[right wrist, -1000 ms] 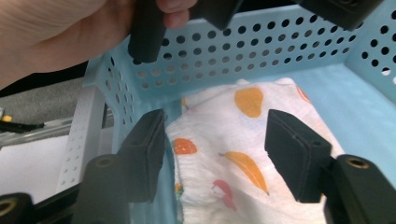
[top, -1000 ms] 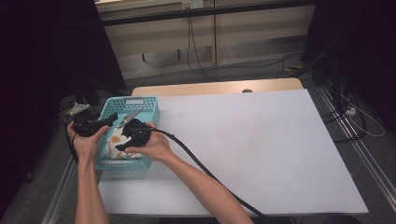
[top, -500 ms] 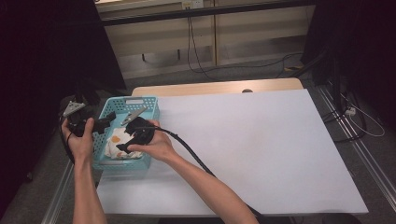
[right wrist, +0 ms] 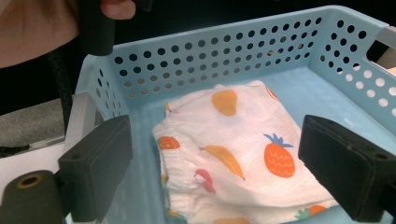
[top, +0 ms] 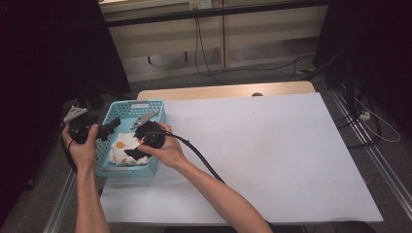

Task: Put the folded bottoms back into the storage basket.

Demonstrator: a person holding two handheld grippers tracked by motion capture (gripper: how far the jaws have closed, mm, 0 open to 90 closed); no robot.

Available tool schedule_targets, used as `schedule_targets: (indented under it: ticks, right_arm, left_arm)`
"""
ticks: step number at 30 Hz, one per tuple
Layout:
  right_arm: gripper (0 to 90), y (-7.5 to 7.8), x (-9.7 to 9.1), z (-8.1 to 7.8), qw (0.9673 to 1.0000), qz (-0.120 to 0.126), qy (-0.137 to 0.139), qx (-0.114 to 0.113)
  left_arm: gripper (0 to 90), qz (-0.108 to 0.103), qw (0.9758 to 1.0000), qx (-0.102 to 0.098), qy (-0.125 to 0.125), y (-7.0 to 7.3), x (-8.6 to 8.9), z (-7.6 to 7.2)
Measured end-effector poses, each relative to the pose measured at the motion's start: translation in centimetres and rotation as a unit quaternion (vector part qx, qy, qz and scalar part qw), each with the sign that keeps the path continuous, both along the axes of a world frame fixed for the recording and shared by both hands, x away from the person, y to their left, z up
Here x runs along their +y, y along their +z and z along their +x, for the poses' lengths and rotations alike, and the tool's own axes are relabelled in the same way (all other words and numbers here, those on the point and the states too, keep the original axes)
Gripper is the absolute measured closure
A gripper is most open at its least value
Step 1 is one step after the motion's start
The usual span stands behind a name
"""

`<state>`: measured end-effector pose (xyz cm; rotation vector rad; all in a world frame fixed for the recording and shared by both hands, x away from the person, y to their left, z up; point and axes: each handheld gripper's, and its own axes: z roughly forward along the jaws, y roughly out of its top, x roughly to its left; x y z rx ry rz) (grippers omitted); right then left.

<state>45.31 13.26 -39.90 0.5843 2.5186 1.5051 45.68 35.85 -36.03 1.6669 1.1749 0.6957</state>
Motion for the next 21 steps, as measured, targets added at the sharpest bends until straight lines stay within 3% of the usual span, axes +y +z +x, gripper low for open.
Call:
schedule_targets:
  ticks: [10,15,21]
  right_arm:
    - [7.0,-0.2,-0.7,-0.6,0.9997,0.01,-0.023,-0.001]
    - [5.9,0.0,-1.2,-1.0,0.9993,0.014,-0.032,-0.011]
    - [5.6,0.4,-1.9,-1.6,0.999,0.018,-0.035,-0.019]
  left_arm:
    - [6.3,-0.001,0.9999,-0.009,-0.005,0.8,-0.6,-1.0]
    - [6.4,0.011,0.9998,-0.002,-0.015,1.0,-1.2,-1.3]
    - [6.2,0.009,0.9995,-0.023,-0.019,2.3,-1.3,-2.4]
